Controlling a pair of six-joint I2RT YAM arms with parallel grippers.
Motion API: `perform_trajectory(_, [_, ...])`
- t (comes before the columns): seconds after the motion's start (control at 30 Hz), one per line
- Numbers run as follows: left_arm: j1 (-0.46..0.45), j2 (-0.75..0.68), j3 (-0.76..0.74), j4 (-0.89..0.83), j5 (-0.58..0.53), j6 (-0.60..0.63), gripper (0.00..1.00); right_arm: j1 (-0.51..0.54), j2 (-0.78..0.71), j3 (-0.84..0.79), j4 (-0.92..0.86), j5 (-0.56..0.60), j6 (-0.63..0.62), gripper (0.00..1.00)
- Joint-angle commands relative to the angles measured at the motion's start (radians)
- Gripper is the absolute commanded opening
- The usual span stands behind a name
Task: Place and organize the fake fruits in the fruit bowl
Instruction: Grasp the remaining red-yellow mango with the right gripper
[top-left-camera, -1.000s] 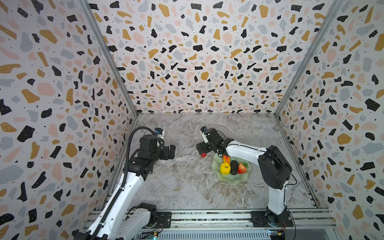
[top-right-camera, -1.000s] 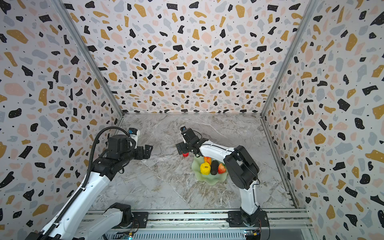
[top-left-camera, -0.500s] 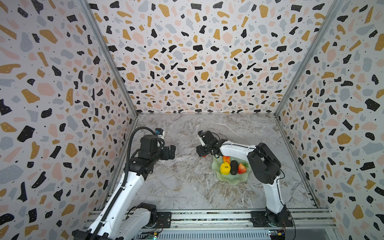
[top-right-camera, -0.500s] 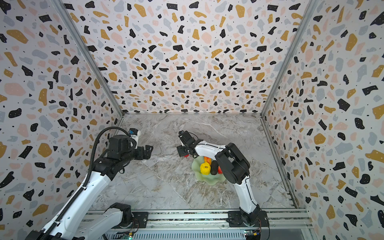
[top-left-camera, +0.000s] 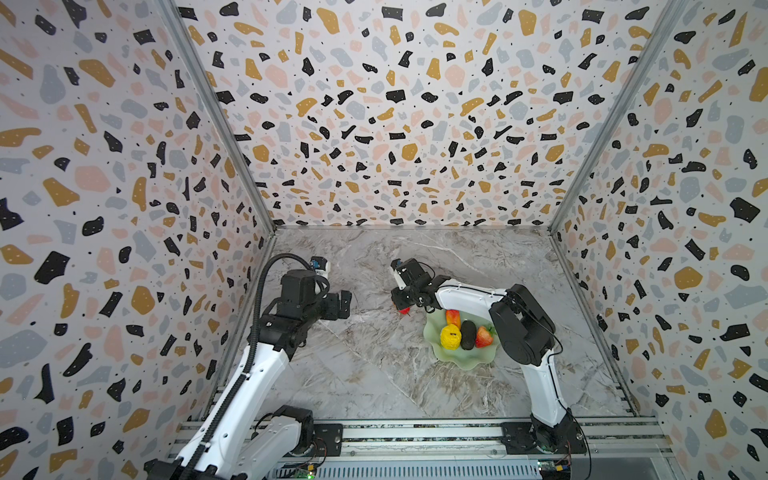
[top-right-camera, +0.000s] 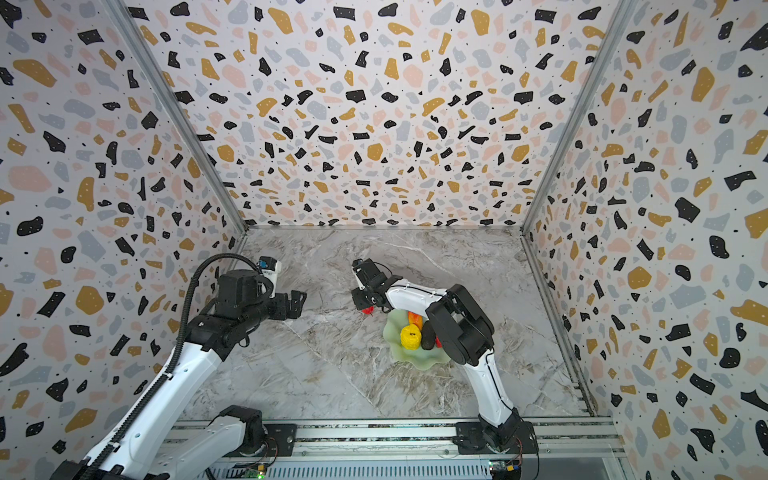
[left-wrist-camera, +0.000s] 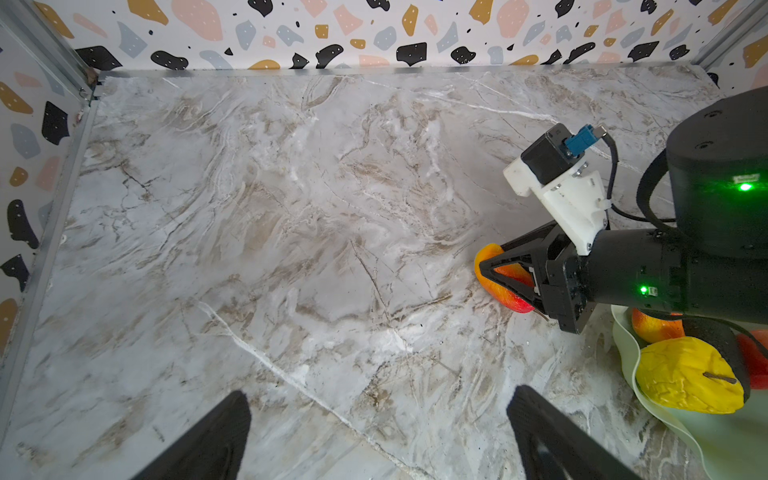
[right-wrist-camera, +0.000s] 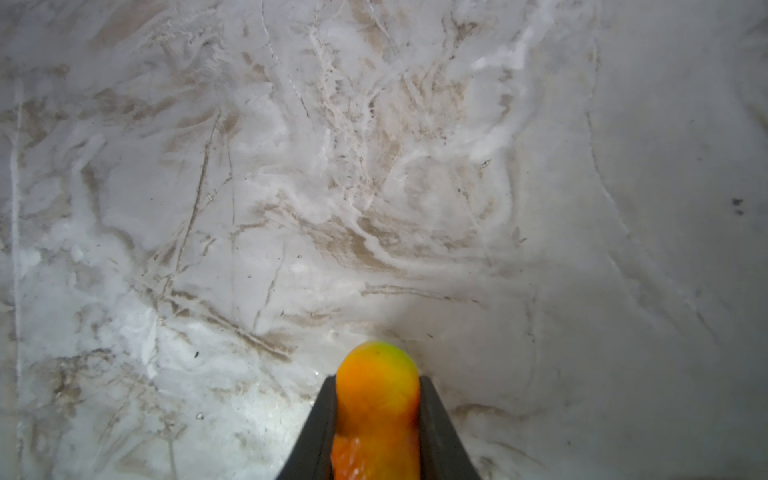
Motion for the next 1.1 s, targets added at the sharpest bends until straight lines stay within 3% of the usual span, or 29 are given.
perform_trajectory(0.0, [-0.004, 0.005, 0.02, 0.022, -0.007, 0.007, 1.0, 0.007, -0.038, 0.024, -0.035, -0.002, -0.018, 0.14])
perform_trajectory(0.3, [-0.005, 0.007, 0.012, 0.027, -0.003, 0.005, 1.0, -0.054, -0.343, -0.135, -0.002, -0.015, -0.138, 0.12])
perform_trajectory(0.63, [-0.005, 0.01, 0.009, 0.036, 0.004, 0.005, 1.0, -0.229, -0.644, -0.435, -0.06, 0.038, -0.192, 0.11])
perform_trajectory(1.07, [-0.005, -0.007, 0.014, 0.019, -0.003, -0.001, 1.0, -0.304, -0.645, -0.56, -0.077, 0.111, -0.249, 0.11])
